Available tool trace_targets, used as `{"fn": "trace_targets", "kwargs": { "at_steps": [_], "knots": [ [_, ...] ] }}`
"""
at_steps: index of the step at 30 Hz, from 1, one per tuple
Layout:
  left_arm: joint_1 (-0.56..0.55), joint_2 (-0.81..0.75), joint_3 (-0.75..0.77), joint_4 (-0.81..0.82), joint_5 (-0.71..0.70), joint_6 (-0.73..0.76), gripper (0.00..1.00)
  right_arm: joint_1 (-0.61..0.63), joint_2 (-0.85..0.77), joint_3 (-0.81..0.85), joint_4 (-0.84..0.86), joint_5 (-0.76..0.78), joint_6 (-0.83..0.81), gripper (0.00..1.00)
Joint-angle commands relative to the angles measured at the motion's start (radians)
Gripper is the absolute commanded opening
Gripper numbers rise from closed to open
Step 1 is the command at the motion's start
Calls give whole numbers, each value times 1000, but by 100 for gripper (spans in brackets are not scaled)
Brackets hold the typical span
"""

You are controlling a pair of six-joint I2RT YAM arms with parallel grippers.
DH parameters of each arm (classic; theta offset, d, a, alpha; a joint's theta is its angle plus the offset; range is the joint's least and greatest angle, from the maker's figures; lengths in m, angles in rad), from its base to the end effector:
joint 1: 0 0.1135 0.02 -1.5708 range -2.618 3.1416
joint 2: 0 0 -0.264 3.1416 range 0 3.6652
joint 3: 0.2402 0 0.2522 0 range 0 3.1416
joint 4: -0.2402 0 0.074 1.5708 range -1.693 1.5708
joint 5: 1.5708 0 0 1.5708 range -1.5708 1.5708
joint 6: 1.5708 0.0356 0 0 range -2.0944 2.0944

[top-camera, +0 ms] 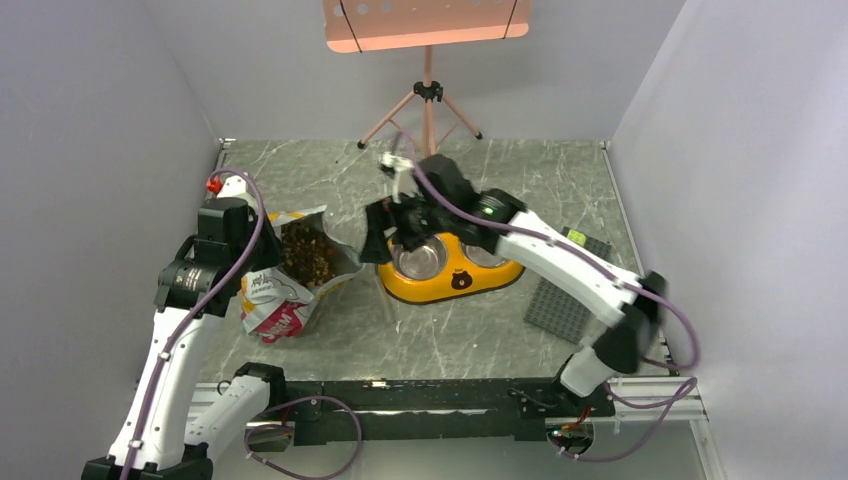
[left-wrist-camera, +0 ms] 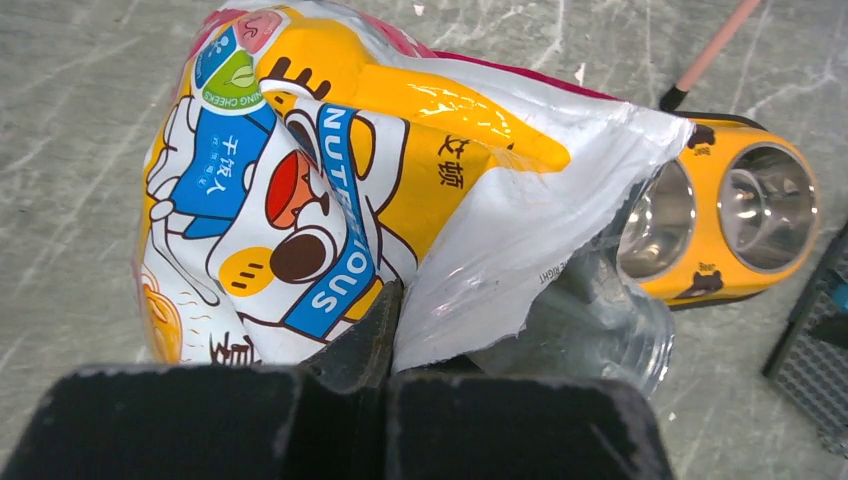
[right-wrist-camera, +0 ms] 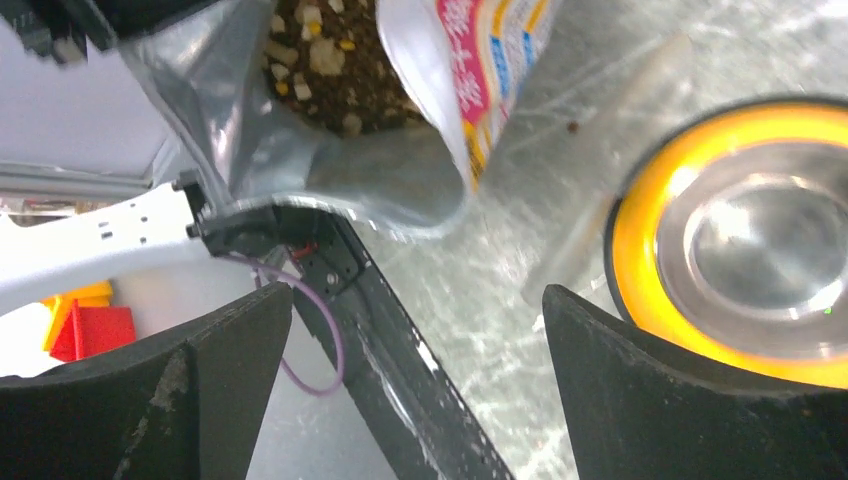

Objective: Serve the pet food

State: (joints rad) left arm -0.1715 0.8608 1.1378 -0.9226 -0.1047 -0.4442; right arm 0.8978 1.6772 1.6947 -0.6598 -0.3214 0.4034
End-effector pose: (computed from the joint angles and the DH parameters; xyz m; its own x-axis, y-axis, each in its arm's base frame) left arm 0.1529 -0.0227 0.3726 -0.5729 -0.3345 -0.7483 -0.1758 0.9418 -0.2865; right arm 0.2270 0.3028 0.3757 -0.6966 -0.2763 -0.6622 -0.6808 0.5459 0.4884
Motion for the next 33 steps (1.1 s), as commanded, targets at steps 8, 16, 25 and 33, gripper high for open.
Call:
{"fn": "trace_targets", "kwargs": {
  "at_steps": [8, 16, 25, 33],
  "knots": [
    [-5, -30, 26, -12, 157, -130, 0, -45, -330, -659, 353, 37, 150, 100],
    [-5, -13, -55, 43, 288, -249, 0, 3, -198, -892, 842, 47, 211, 88],
    [-5, 15, 9, -25, 282, -208, 0, 85, 22, -920, 1111, 241, 220, 84],
    [-5, 34, 66, -94, 250, -123, 0, 122, 191, -844, 1138, 339, 73, 69]
  ]
}}
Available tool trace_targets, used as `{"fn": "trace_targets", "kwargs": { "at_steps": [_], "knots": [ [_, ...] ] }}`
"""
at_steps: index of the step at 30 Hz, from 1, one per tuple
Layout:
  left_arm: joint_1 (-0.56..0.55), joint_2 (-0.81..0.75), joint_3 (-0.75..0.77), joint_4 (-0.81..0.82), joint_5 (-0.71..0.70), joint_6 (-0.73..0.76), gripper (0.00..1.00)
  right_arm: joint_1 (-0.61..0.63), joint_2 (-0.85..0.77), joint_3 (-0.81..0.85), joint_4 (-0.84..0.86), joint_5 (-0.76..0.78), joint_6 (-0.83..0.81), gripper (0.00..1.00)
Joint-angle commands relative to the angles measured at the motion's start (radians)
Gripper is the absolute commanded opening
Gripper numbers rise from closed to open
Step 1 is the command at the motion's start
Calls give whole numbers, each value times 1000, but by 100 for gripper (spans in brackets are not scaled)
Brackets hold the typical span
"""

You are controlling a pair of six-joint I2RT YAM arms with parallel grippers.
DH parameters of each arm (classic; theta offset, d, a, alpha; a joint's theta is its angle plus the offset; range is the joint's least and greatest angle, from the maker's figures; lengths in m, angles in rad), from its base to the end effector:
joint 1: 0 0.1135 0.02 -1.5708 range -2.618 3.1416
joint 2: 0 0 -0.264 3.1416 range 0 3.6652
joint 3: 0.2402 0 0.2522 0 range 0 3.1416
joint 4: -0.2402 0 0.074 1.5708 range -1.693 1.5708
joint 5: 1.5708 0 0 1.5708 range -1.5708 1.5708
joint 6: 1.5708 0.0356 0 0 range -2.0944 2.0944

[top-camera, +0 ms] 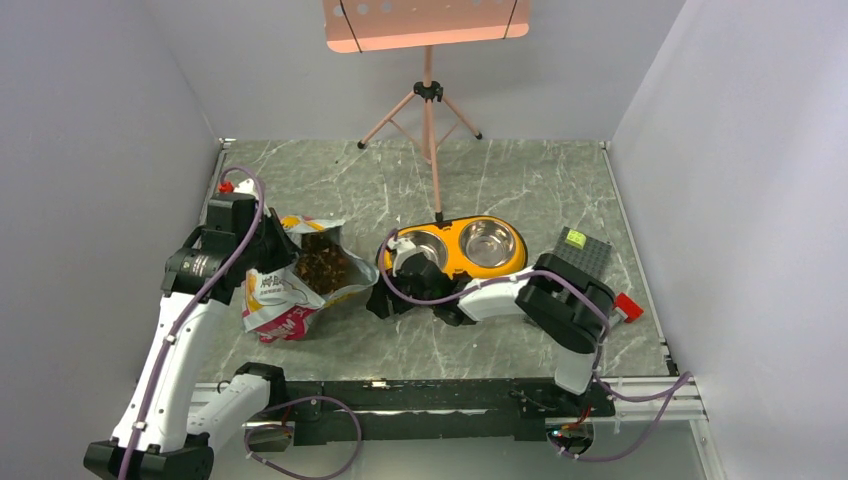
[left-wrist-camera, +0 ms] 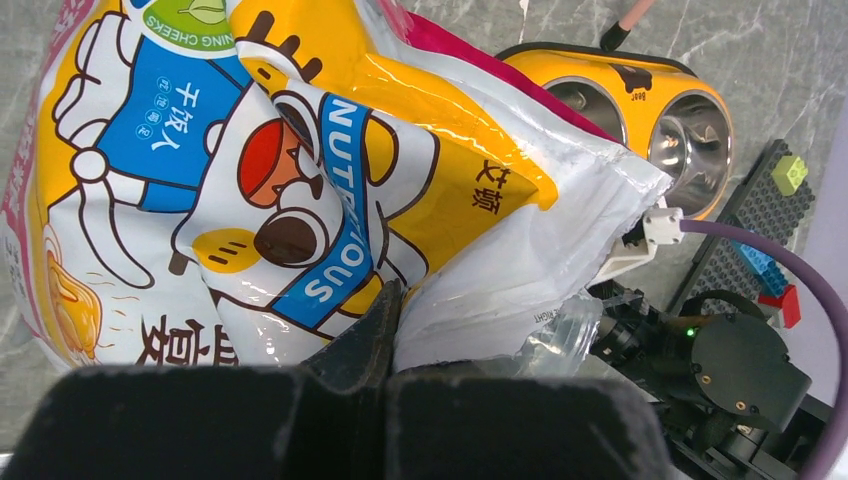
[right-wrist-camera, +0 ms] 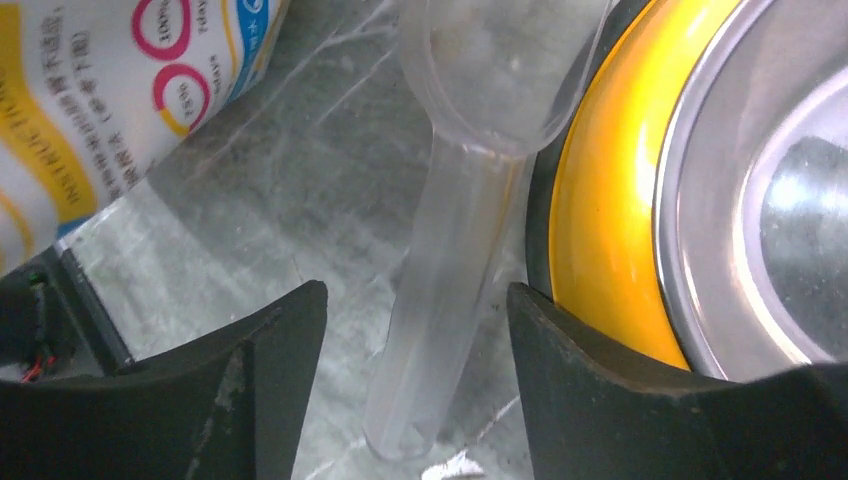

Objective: Serve the pet food

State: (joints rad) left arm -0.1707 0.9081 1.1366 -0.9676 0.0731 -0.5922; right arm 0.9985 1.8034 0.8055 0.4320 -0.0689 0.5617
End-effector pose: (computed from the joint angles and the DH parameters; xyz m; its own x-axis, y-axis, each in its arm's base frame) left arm 0.1607 -0.0303 0.3618 -0.6751 -0.4485 -0.5858 -0.1858 0.8717 -0.4534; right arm 0.1910 0.3010 0.1383 -0.7092 -0.1197 -0.6948 -0.5818 0.6560 0.4808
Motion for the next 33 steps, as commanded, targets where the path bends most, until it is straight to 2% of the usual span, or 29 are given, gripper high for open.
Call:
{"fn": "trace_targets", "kwargs": {
  "at_steps": [1, 6, 8, 11, 16, 21, 27, 31, 33],
  "knots": [
    [-6, -14, 67, -55, 63, 31, 0, 25, 78, 60, 33, 105, -94, 63],
    [-6, 0, 80, -42, 39, 49, 0, 43, 41, 115, -170, 210, -119, 29],
    [-6, 3, 71, -20, 32, 44, 0, 45, -20, 91, -268, 234, -111, 14],
    [-4, -7, 55, 6, 16, 40, 0, 43, -164, 32, -398, 206, -96, 1],
    [-6, -58, -8, 61, -12, 13, 0, 46, -384, -7, -672, 222, -63, 0],
    [-6, -62, -52, 93, 22, 49, 0, 50, -561, 35, -945, 284, -64, 0],
    [-27, -29, -59, 124, 107, 108, 0, 111, -708, 262, -1340, 330, -74, 0],
    [-133, 6, -70, 202, 152, 80, 0, 158, -737, 426, -1440, 223, -100, 0],
    [-212, 41, -32, 197, 117, 78, 0, 168, -710, 487, -1465, 173, -120, 0]
  ]
}}
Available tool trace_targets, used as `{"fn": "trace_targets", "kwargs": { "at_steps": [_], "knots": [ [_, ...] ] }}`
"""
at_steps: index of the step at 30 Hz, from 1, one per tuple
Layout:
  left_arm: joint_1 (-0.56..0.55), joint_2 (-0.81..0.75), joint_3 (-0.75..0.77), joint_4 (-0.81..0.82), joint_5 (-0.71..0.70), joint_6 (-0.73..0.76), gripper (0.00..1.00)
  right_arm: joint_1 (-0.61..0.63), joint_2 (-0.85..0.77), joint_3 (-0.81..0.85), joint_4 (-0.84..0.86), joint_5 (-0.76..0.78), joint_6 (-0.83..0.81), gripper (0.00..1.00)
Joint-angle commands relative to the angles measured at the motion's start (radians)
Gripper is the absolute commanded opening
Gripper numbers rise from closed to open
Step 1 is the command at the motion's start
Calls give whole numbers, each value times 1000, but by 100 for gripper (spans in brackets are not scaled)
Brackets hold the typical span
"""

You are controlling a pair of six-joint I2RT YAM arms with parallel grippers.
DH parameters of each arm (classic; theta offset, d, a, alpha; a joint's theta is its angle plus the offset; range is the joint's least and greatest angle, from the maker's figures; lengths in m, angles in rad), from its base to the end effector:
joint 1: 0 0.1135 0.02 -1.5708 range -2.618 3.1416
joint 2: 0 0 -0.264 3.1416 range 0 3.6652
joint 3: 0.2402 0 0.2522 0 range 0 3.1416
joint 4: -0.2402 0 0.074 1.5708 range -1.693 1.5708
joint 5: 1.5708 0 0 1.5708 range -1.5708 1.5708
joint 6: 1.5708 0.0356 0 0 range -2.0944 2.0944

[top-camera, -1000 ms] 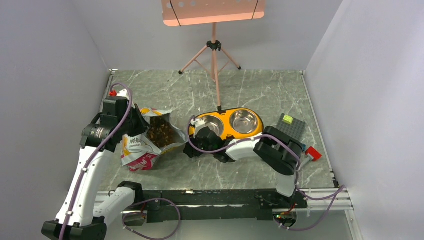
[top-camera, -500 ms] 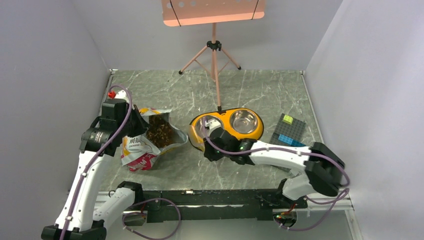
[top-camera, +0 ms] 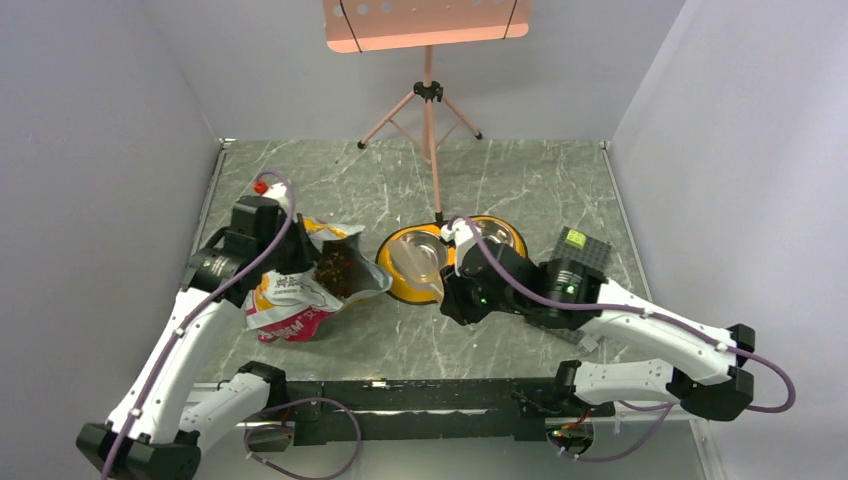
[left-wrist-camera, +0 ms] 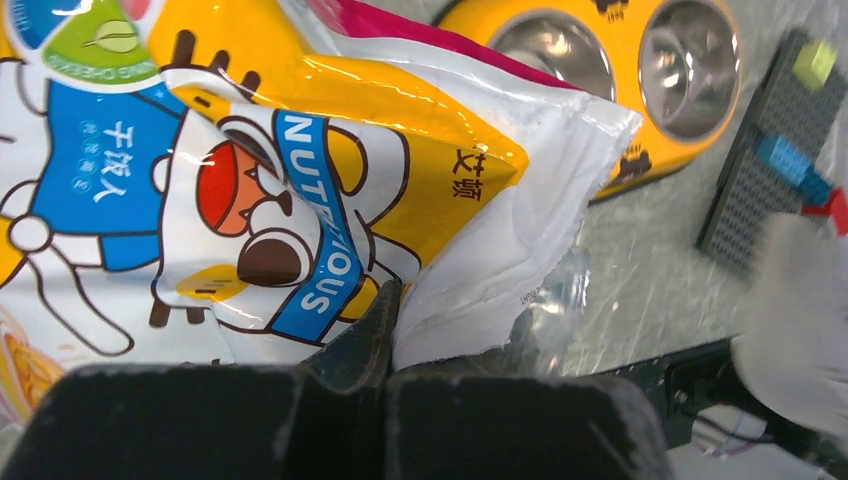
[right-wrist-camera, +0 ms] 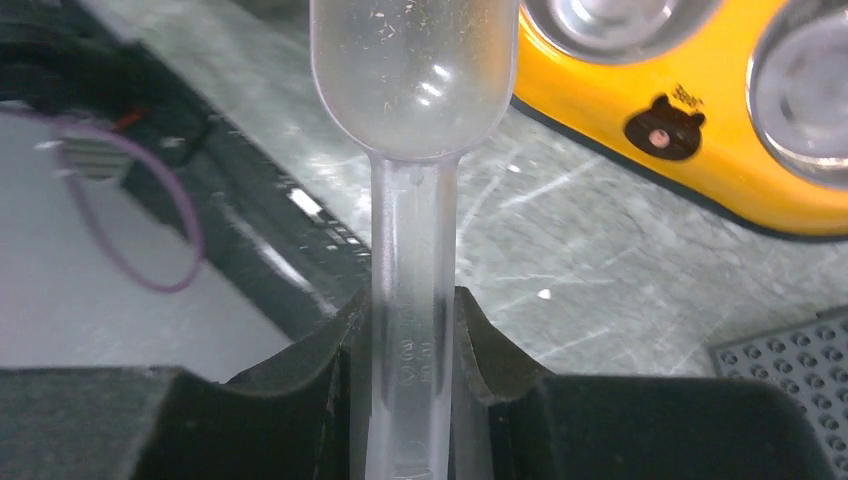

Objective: Serve the pet food

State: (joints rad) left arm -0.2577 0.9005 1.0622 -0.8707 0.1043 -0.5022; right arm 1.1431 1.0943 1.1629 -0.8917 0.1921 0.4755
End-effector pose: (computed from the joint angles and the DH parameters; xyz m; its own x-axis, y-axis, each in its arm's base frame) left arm 0.1645 -0.0472 0.3478 -0.7106 -0.3078 -0.6327 -0.0139 0.9052 -0.4248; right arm 0.0946 0.1912 0.3449 -0.6546 -0.3527 -0.6686 -0.6070 0.7724 0.1868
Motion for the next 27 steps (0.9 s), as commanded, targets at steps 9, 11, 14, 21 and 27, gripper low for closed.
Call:
{"fn": "trace_targets", "kwargs": {
  "at_steps": [9, 11, 14, 21, 27],
  "knots": [
    [-251, 61, 109, 107, -1, -12, 0, 24, 105, 161, -133, -246, -111, 0],
    [-267, 68, 101, 130, 47, -23, 0, 23, 112, 163, -115, -240, -114, 0],
    [-317, 91, 106, 129, 58, -47, 0, 24, 176, 206, -110, -226, -141, 0],
    [-388, 82, 116, 154, 66, -101, 0, 23, 404, 315, -118, -83, -206, 0],
    [-391, 45, 64, 201, 66, -145, 0, 19, 519, 368, -176, 29, -257, 0]
  ]
}}
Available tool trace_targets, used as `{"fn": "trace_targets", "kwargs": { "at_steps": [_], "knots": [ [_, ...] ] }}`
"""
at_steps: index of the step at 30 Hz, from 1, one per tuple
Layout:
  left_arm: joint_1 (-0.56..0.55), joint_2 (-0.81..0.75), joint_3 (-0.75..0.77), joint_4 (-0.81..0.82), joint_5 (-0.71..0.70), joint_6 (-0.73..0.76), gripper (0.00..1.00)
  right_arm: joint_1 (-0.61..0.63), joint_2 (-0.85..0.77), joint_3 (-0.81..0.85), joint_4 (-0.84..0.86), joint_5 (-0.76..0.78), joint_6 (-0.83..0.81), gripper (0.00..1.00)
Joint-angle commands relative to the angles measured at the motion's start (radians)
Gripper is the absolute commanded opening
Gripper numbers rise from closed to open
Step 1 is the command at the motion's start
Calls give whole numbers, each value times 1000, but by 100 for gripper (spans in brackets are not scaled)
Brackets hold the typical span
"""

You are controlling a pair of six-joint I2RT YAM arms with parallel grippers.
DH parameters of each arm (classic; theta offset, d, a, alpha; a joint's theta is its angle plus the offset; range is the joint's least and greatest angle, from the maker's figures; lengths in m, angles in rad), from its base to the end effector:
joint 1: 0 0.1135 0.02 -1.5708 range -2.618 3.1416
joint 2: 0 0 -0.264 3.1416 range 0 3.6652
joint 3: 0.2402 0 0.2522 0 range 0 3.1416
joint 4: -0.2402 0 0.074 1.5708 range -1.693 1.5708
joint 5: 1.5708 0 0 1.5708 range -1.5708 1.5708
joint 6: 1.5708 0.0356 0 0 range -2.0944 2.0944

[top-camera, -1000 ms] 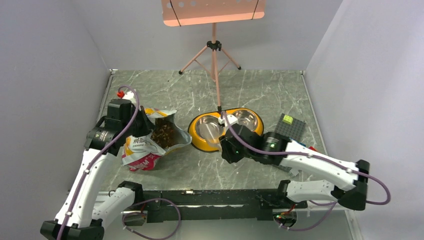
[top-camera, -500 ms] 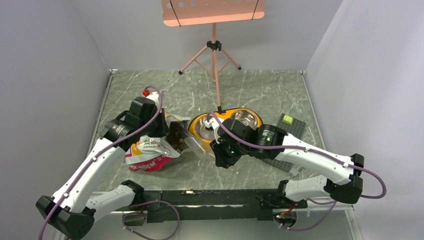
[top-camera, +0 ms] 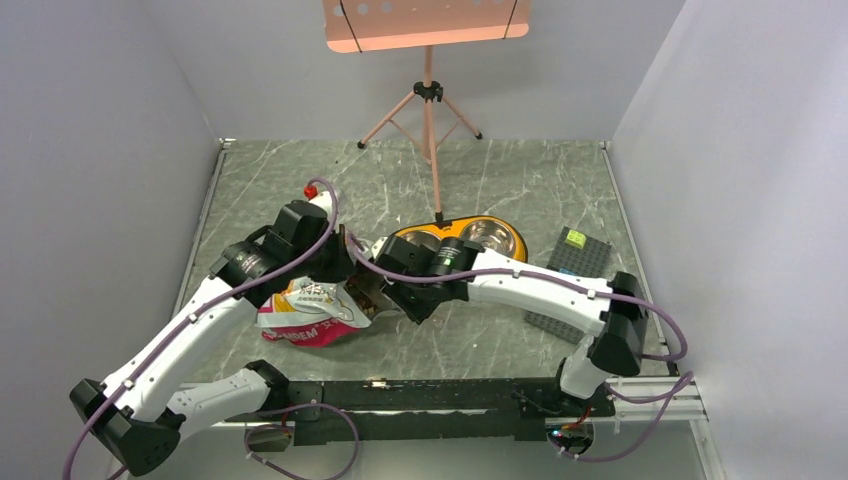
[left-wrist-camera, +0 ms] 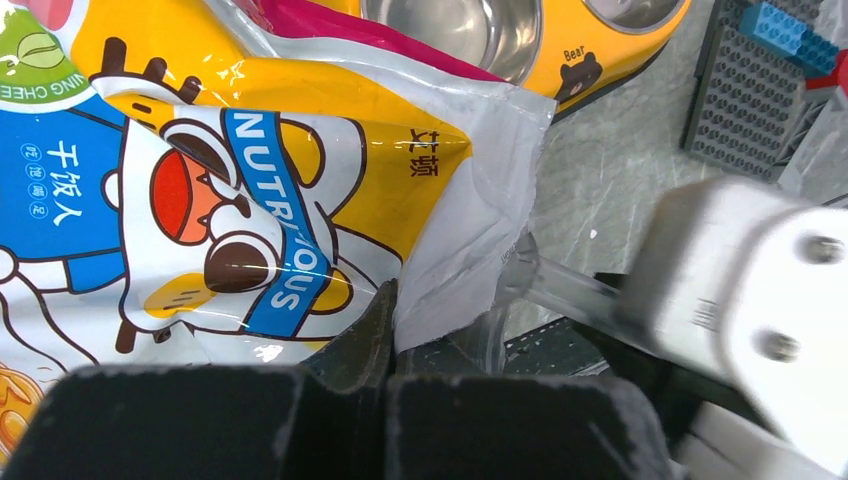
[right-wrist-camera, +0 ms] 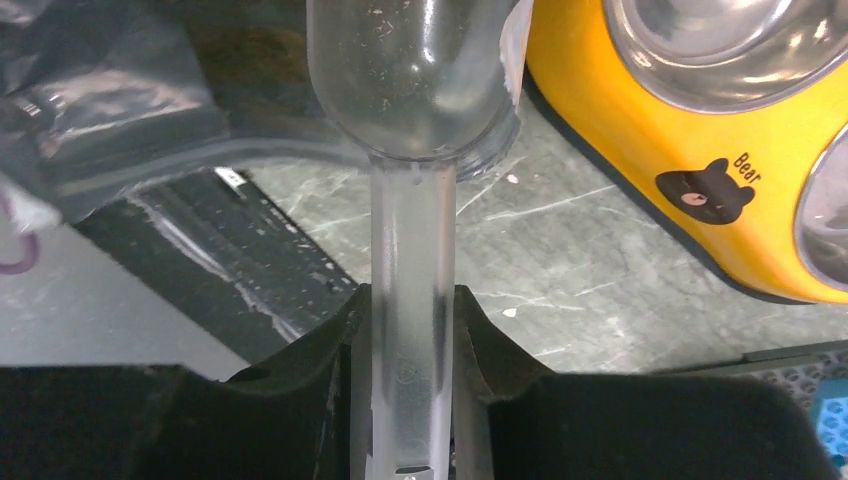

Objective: Serve the pet food

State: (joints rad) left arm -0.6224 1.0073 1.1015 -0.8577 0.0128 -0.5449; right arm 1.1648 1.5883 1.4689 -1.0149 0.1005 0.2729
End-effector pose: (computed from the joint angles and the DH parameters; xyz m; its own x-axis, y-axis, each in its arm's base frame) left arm 0.1593 -0.1149 0.3437 -0.7865 -0.0736 -0.6132 0.2138 0.8991 -0.3820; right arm 0.1302 0.2937 0.3087 -0.5865 -0.6853 -0.4316 -0.7676 0.6403 0.0264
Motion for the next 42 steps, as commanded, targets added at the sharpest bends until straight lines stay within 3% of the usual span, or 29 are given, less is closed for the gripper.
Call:
{"fn": "trace_targets", "kwargs": {
  "at_steps": [1, 6, 11, 13, 15, 17, 21, 26, 32, 42],
  "knots": [
    [-26, -65, 16, 195, 162, -110, 0, -2, 27, 53, -53, 122, -58, 0],
    [-26, -84, -17, 208, 168, -146, 0, -1, 69, 72, -4, 100, -101, 0],
    [-24, -113, -32, 182, 129, -159, 0, -4, 288, 252, 127, 88, -175, 0],
    [-22, -133, -35, 138, 64, -152, 0, -6, 359, 296, 255, 100, -199, 0],
    [2, -167, -66, 122, 35, -159, 0, -10, 370, 245, 486, 96, -224, 0],
    [47, -205, -123, 167, 102, -176, 0, -10, 375, 198, 694, 93, -243, 0],
    [102, -244, -184, 226, 209, -227, 0, -11, 410, 238, 833, 139, -220, 0],
    [113, -231, -94, 113, 129, -179, 0, -10, 268, 51, 983, 208, -188, 0],
    [119, -303, -86, 80, -9, -193, 0, -11, 107, -116, 1040, 272, -151, 0],
    [134, -328, -38, 99, -81, -142, 0, 0, 43, -129, 887, 237, -129, 0]
  ]
}}
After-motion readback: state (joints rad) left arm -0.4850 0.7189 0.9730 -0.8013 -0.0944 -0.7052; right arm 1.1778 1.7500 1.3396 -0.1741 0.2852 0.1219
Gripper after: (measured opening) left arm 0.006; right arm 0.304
